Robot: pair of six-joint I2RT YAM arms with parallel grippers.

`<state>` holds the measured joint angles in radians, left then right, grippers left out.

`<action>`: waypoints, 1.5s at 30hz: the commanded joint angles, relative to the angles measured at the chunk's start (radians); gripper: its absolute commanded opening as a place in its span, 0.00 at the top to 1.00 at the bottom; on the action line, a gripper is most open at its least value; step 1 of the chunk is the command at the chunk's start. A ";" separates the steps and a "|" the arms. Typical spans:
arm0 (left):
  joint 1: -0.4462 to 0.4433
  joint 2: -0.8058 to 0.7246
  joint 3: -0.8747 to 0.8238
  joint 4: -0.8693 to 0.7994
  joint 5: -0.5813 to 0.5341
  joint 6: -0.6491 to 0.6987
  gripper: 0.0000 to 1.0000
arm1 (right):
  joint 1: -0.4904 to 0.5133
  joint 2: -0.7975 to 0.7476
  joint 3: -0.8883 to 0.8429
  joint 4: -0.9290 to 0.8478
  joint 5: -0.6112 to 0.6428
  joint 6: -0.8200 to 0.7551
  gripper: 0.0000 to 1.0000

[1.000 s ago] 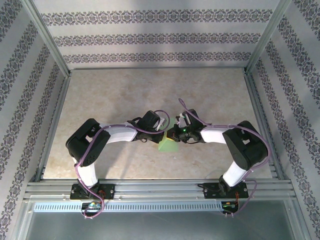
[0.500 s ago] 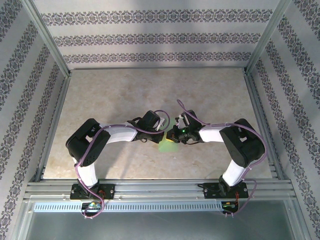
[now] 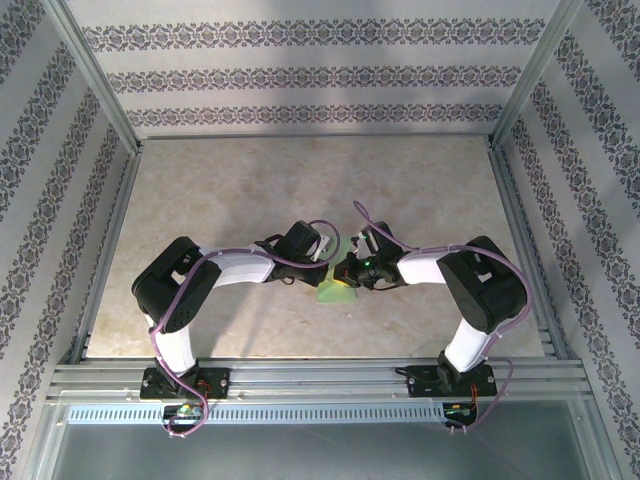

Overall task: Fold a paper plane with a square sheet of paper (fold left side to right side)
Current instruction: Fold the triangle a second time at the center of the table.

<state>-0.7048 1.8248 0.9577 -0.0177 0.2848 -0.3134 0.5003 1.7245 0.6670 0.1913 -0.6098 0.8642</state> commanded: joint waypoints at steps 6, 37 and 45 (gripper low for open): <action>0.008 -0.044 -0.016 -0.005 -0.026 0.011 0.86 | 0.007 0.027 -0.046 -0.041 0.044 -0.022 1.00; 0.017 -0.151 -0.144 0.119 0.387 -0.332 0.97 | 0.013 0.018 -0.044 -0.036 0.026 -0.036 1.00; 0.013 -0.101 -0.144 0.131 0.405 -0.326 0.98 | 0.014 0.020 -0.044 -0.039 0.028 -0.037 1.00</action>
<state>-0.6807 1.7107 0.8062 0.0628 0.6594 -0.6300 0.5003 1.7241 0.6518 0.2214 -0.6140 0.8574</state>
